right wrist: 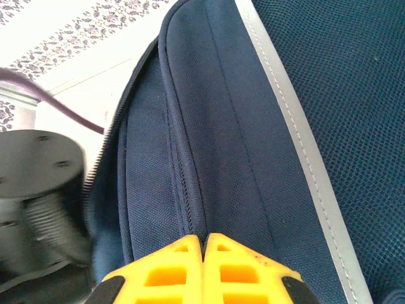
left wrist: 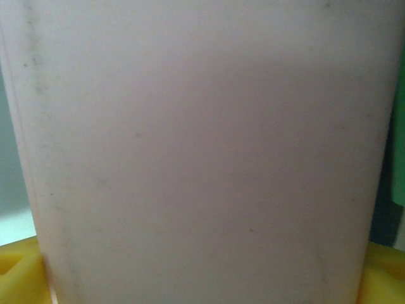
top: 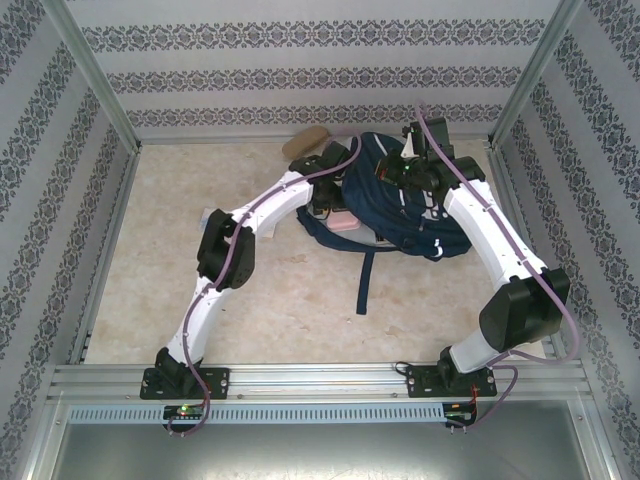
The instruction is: Pack the student bag
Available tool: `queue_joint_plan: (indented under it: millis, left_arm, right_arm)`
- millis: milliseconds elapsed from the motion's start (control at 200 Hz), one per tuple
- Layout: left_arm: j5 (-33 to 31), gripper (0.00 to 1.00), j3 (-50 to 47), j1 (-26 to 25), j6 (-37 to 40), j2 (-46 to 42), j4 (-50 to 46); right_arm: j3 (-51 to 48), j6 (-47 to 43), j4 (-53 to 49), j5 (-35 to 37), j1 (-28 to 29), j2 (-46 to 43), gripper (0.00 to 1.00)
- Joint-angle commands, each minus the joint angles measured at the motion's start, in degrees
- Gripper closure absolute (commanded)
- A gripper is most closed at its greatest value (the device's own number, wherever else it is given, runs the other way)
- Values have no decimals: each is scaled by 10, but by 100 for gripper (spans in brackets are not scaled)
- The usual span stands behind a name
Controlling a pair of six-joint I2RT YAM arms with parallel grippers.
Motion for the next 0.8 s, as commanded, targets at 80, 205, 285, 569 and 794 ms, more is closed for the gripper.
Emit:
queue_joint_plan:
  millis: [80,205,285,569,794]
  left_arm:
    - [-19,22,54,-23,-17,50,-15]
    - [-44,22,50,-41,-16,56,-43]
    - [-66,21,43,-53,-13,51,-54]
    - [-65,0,29,-57,-11,20,-53]
    - [-28,0,21,-55,-8,-15,-23]
  right_arm:
    - [18,17,35,-34,14,-25,100]
    - [19,14,33,-30,14,-24,100]
    - [17,15,33,-28,13,-23,100]
    - [12,17,34,-27,13,-20,100]
    - [7,15,33,-25,13,-24,100]
